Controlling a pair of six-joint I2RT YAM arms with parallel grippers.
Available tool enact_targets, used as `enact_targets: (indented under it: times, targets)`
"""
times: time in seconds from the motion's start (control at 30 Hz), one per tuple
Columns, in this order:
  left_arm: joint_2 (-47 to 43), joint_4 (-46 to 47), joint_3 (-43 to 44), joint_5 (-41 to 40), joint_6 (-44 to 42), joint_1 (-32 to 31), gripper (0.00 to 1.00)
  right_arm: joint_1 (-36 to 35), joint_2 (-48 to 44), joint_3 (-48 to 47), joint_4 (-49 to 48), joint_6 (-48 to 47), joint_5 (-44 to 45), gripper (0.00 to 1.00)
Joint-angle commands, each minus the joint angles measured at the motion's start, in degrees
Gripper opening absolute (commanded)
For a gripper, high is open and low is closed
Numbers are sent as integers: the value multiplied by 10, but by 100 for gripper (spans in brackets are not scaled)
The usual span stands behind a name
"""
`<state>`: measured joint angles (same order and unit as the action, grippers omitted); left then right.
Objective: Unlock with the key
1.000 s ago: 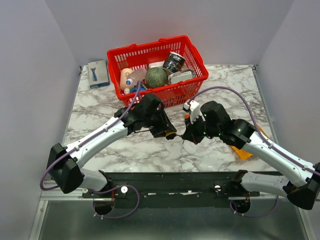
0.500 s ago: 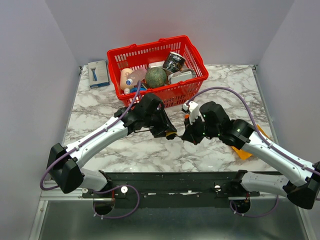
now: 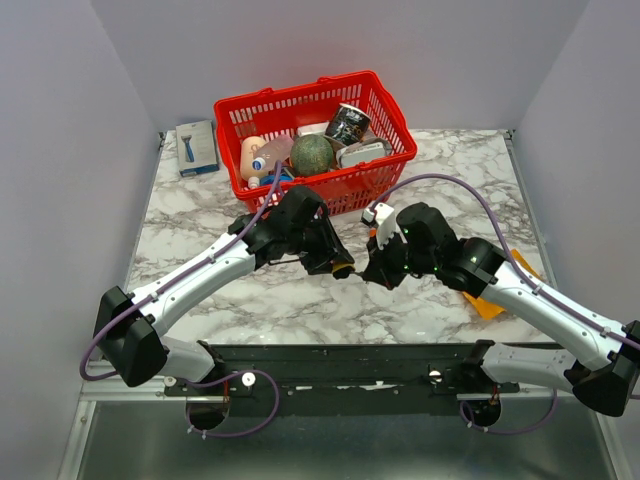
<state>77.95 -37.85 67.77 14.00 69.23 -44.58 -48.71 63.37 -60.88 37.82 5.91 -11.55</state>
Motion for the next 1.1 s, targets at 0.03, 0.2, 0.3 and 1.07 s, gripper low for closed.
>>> enact_targets:
  times: [0.03, 0.2, 0.3, 1.07]
  targets:
    - [0, 17, 13, 35, 2, 1, 0, -4, 1, -10, -27, -3, -32, 1]
    - [0, 20, 12, 37, 3, 1, 0, -8, -6, -12, -26, -8, -49, 1]
    - [1, 21, 13, 35, 4, 1, 0, -8, -9, -12, -23, -11, -62, 1]
    - [0, 22, 19, 31, 4, 3, 0, -31, 44, 20, -74, 9, -86, 1]
